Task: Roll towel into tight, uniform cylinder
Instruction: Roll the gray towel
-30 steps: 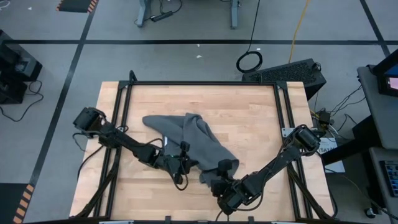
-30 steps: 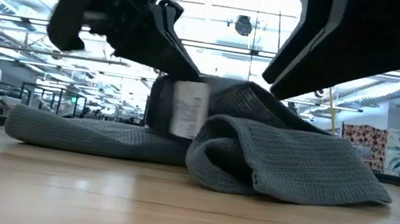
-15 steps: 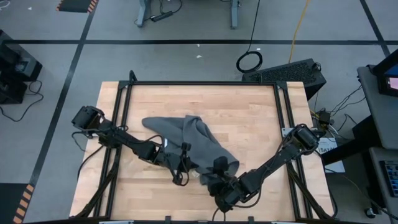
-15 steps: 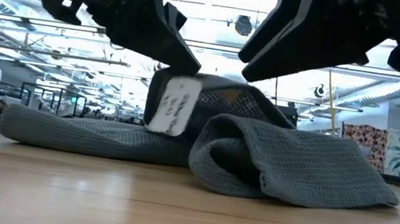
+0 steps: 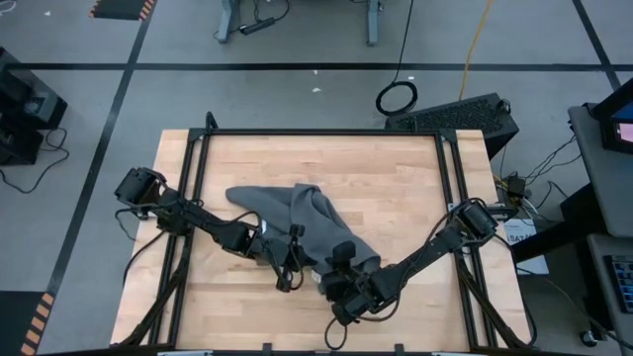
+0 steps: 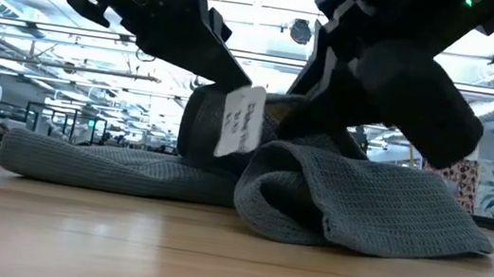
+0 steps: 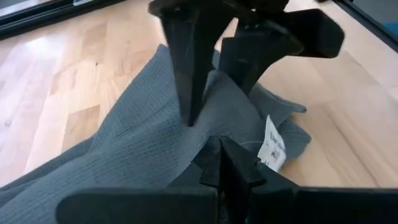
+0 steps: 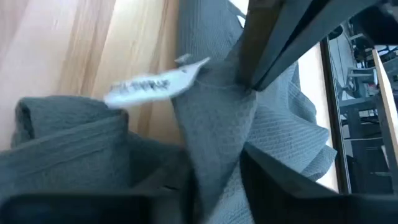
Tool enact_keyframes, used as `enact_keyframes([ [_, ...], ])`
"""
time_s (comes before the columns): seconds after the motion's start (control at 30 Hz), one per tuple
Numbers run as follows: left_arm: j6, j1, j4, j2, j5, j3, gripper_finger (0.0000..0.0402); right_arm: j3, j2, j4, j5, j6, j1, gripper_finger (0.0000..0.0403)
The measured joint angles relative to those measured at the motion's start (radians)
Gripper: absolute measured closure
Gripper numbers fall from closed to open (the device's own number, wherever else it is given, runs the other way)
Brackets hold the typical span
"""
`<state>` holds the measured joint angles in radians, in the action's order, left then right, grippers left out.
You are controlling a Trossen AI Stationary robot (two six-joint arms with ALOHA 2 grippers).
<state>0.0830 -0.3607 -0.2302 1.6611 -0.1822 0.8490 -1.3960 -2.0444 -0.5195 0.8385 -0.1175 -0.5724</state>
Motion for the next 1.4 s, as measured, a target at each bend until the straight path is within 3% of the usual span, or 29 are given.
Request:
enact_keyframes([
  [0.17, -0.043, -0.003, -0.01, 0.0, -0.031, 0.0, 0.0385, 0.0, 0.006, -0.006, -0.004, -0.03, -0.006, 0.0391],
  [0.37, -0.021, -0.067, 0.019, -0.043, -0.087, 0.0, 0.0287, 0.0, 0.013, -0.052, -0.007, -0.098, -0.007, 0.0399],
  [0.5, 0.022, -0.141, 0.047, -0.049, -0.226, 0.0, 0.0217, 0.0, 0.045, -0.087, -0.007, -0.134, -0.007, 0.0399],
  [0.63, 0.111, -0.213, 0.03, -0.004, -0.379, 0.001, 0.0179, 0.0, 0.078, -0.101, -0.027, -0.166, 0.005, 0.0401],
  [0.87, 0.396, -0.279, -0.176, 0.138, -0.662, 0.0, 0.0179, 0.0, 0.106, -0.099, -0.088, -0.203, 0.049, 0.0402],
  [1.13, 0.801, -0.274, -0.418, 0.287, -0.865, 0.0, 0.018, 0.0, 0.107, -0.1, -0.137, -0.212, 0.095, 0.0402],
  [1.23, 0.929, -0.261, -0.44, 0.319, -0.875, 0.0, 0.0181, 0.0, 0.107, -0.097, -0.151, -0.212, 0.107, 0.0402],
  [1.4, 0.954, -0.233, -0.461, 0.353, -0.874, 0.0, 0.0181, 0.0, 0.107, -0.087, -0.164, -0.212, 0.116, 0.0403],
])
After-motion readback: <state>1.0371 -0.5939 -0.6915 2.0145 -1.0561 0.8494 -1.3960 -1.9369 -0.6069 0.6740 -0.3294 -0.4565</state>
